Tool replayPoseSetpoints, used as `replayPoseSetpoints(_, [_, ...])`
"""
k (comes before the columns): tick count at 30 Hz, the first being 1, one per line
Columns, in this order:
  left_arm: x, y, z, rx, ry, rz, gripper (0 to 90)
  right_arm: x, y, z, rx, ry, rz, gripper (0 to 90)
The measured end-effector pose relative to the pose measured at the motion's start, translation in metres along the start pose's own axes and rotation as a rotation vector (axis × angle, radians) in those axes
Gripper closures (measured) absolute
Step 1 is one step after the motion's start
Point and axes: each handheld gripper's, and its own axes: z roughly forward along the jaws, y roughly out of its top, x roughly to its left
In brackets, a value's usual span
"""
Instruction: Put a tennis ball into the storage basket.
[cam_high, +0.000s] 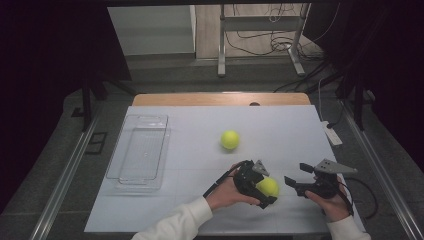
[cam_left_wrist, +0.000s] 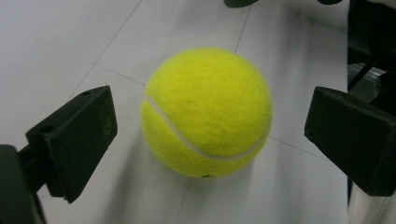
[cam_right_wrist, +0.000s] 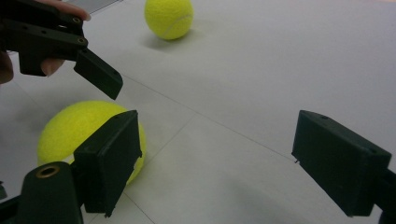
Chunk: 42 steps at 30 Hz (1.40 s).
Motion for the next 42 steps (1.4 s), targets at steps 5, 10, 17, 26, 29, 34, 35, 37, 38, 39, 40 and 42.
replayPoseSetpoints(5, [-0.001,0.000,0.008,0.015,0.004,0.001,3.9,0.000,0.000,-0.001,-0.001,-0.001,0.002,15.3])
replayPoseSetpoints(10, [-0.002,0.001,0.016,0.023,0.011,0.003,6.2,0.000,0.000,-0.001,0.000,-0.002,0.001,15.3])
replayPoseSetpoints(17, [-0.006,0.000,0.017,0.040,0.062,0.034,20.3,-0.001,0.000,0.000,0.000,-0.004,0.003,15.4])
replayPoseSetpoints(26, [-0.008,0.000,0.015,0.032,0.067,0.073,26.0,-0.001,0.000,-0.001,-0.002,-0.006,0.001,15.4])
replayPoseSetpoints(29, [-0.007,0.000,0.012,0.019,0.059,0.075,26.2,-0.001,0.000,-0.001,-0.002,-0.008,0.001,15.4])
replayPoseSetpoints(34, [-0.004,-0.001,0.003,-0.002,0.054,0.081,26.3,-0.001,0.000,-0.001,-0.002,-0.010,0.003,15.4])
replayPoseSetpoints(35, [-0.004,-0.001,0.003,-0.002,0.054,0.081,26.3,-0.001,0.000,-0.001,-0.002,-0.010,0.003,15.4])
replayPoseSetpoints(37, [-0.003,-0.001,0.000,-0.010,0.048,0.078,26.3,-0.001,0.000,-0.001,-0.001,-0.012,0.000,15.4])
replayPoseSetpoints(38, [-0.002,-0.001,-0.001,-0.014,0.046,0.075,26.3,-0.001,0.000,-0.001,-0.001,-0.013,0.001,15.5])
replayPoseSetpoints(39, [-0.002,-0.001,-0.004,-0.021,0.044,0.067,26.3,0.000,0.000,0.000,-0.002,-0.014,0.002,15.5])
replayPoseSetpoints(40, [-0.001,-0.002,-0.006,-0.027,0.042,0.066,26.3,0.000,0.000,0.000,0.000,-0.014,0.002,15.5])
replayPoseSetpoints(42, [0.001,-0.002,-0.009,-0.034,0.043,0.068,26.3,0.000,0.000,0.001,0.002,-0.013,0.000,15.5])
